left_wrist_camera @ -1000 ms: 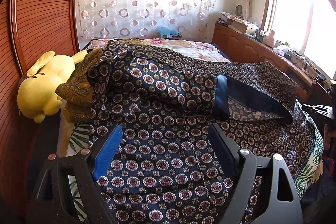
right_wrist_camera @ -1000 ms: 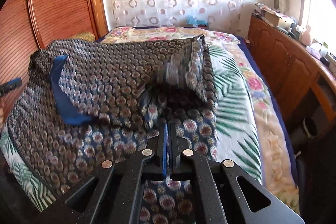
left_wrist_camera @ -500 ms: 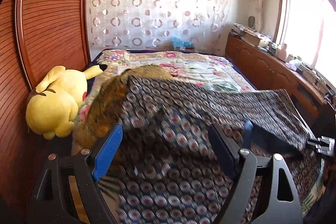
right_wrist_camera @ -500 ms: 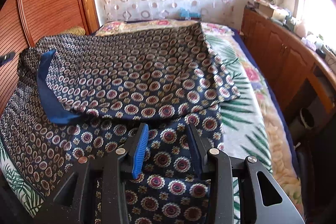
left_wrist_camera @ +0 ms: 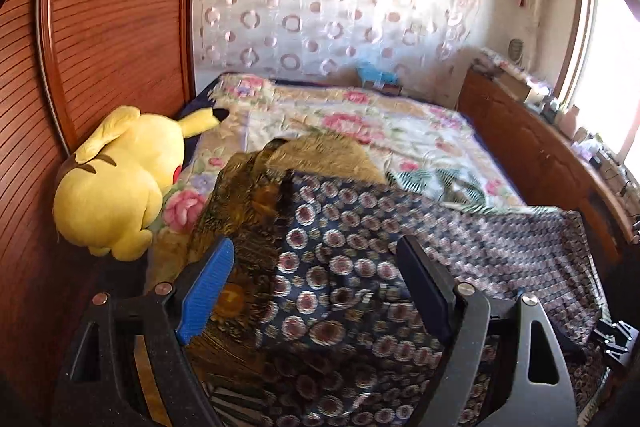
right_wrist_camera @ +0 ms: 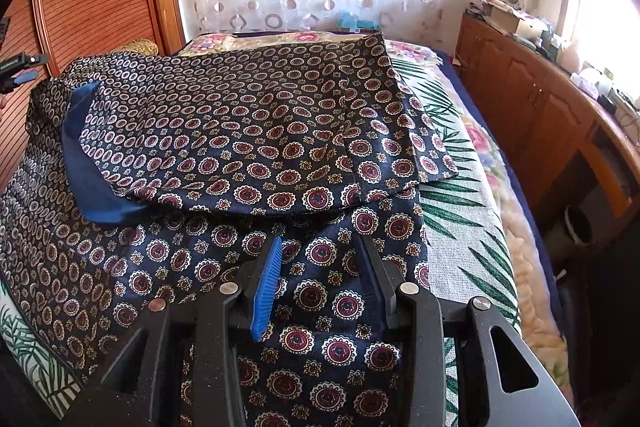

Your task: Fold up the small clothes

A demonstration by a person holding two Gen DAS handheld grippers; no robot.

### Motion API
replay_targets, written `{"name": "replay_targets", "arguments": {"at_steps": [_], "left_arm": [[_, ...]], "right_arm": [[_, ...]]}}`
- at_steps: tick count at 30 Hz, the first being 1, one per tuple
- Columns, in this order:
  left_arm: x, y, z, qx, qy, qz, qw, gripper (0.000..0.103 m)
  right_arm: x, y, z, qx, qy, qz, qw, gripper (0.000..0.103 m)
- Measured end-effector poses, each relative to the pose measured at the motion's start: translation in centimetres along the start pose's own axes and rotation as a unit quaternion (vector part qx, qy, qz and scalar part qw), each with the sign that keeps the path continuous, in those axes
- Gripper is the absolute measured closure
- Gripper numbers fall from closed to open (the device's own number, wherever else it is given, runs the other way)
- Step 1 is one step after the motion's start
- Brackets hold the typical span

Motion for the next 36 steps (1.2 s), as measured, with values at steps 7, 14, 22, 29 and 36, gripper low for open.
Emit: {"name": "replay_targets", "arguments": {"at_steps": [7, 14, 22, 29, 36], "left_arm": [[1.3, -3.2, 1.4, 0.063, 0.027, 0.030, 0.9972, 0.020], [1.4, -7.7, -0.6, 0.074, 0.026, 0.071, 0.9944, 0.020], [1.0, -9.0, -1.6, 0.063, 0.000, 0.070, 0.9956, 0.064], [0.7, -11.5, -3.7, 0.055, -0.006, 0.069, 0.9961, 0.068], [2.5, -11.4, -7.3, 0.011, 0.001, 0.051, 0.9986, 0.061]], "right_arm": [[0.0, 0.0, 0.0, 0.000, 0.000, -0.001, 1.000, 0.062], [0.0, 0.0, 0.0, 0.000, 0.000, -0.002, 1.000, 0.062], [-0.1, 0.0, -0.1, 0.000, 0.001, -0.001, 1.000, 0.062], [0.0, -0.1, -0.7, -0.008, 0.013, 0.000, 1.000, 0.061], [-1.1, 1.3, -2.6, -0.035, 0.020, 0.015, 0.999, 0.061]]}}
Point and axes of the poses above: each gripper's, at about its wrist camera, not at the fingertips, and z roughly the way its jaws point, x to its left, y to its top, the point moved 7 cm from there along z, roughly the way its jaws point
